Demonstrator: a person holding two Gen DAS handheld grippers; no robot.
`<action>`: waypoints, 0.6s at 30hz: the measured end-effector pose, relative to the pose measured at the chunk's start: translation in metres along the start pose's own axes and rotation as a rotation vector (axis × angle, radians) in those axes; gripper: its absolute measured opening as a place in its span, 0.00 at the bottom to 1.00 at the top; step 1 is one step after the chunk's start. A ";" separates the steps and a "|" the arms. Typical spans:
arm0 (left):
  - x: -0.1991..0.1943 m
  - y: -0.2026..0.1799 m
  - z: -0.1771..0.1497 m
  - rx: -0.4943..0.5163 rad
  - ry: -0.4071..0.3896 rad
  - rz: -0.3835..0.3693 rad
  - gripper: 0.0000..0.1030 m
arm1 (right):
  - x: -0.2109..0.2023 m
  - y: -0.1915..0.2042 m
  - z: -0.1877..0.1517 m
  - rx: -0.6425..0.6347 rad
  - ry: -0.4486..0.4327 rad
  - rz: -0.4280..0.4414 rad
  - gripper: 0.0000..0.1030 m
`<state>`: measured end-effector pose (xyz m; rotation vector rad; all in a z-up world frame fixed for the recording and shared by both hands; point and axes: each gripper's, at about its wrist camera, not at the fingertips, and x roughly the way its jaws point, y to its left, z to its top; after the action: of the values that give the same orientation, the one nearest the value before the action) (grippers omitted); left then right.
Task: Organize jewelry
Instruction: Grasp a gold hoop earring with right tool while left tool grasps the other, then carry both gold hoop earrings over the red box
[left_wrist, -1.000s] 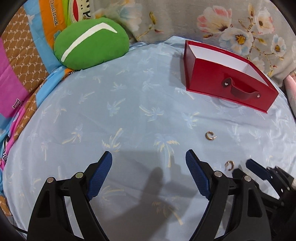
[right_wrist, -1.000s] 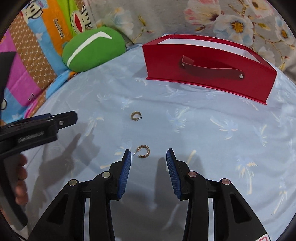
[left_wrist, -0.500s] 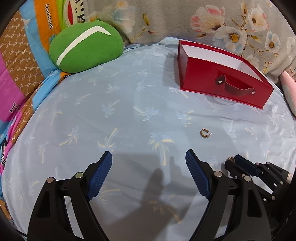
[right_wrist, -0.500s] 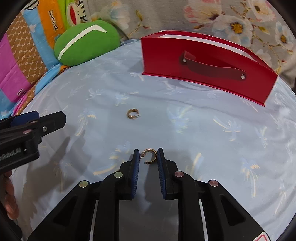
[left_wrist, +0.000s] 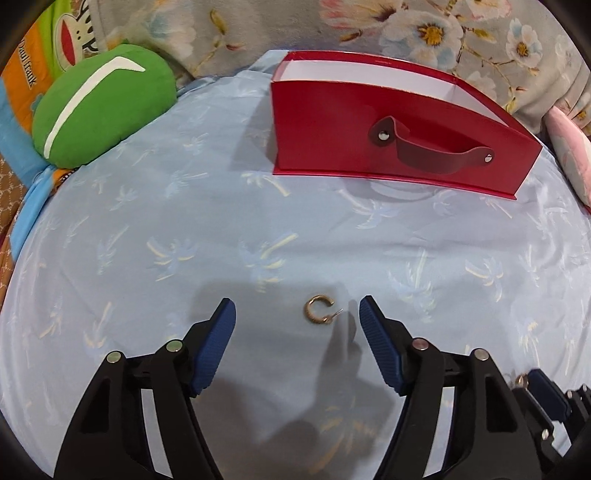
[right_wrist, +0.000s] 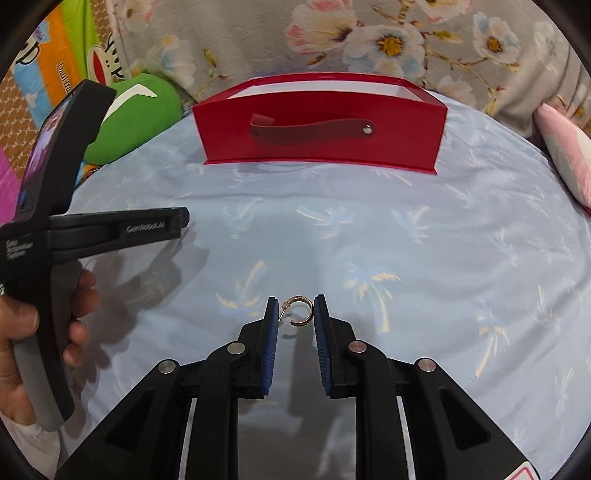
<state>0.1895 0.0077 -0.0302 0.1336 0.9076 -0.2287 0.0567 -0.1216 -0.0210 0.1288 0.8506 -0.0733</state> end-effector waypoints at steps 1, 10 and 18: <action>0.003 -0.002 0.001 0.001 0.003 0.006 0.61 | 0.001 -0.001 -0.001 0.003 0.003 0.002 0.18; 0.008 -0.011 -0.001 0.008 -0.009 0.003 0.40 | 0.011 -0.008 -0.003 0.028 0.032 0.028 0.18; 0.002 -0.019 -0.005 0.015 -0.007 -0.033 0.19 | 0.011 -0.007 -0.003 0.031 0.032 0.030 0.18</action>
<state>0.1817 -0.0097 -0.0352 0.1321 0.9012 -0.2665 0.0608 -0.1287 -0.0314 0.1717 0.8796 -0.0564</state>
